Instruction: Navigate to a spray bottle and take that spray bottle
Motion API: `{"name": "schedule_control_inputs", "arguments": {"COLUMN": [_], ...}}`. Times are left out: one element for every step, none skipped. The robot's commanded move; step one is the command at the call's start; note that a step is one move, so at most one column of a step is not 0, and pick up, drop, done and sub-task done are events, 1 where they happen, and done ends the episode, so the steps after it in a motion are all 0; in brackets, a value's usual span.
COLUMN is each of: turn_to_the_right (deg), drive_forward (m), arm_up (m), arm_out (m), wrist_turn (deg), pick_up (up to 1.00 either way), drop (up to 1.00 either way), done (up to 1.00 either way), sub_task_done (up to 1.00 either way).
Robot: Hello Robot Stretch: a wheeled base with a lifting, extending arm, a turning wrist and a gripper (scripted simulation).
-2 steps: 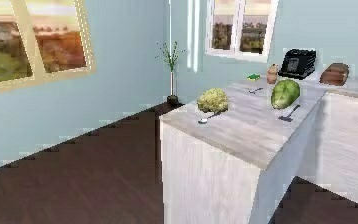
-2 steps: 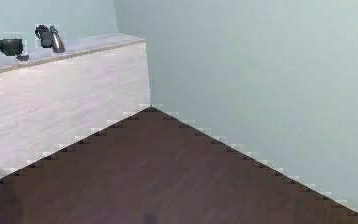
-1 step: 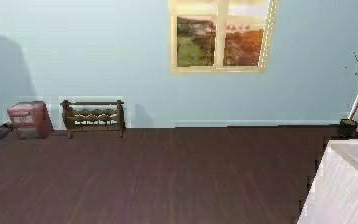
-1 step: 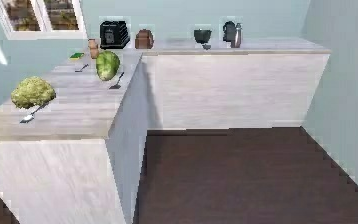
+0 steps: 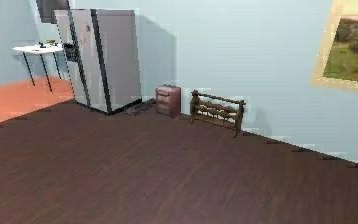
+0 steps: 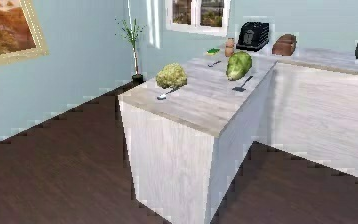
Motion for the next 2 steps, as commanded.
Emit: {"name": "schedule_control_inputs", "arguments": {"turn_to_the_right": [0.0,45.0], "drive_forward": [0.1,0.0], "arm_up": [0.0,0.0], "arm_out": [0.0,0.0], "wrist_turn": [0.0,0.0], "pick_up": [0.0,0.0], "drop": [0.0,0.0], "done": [0.0,0.0], "sub_task_done": [0.0,0.0]}}
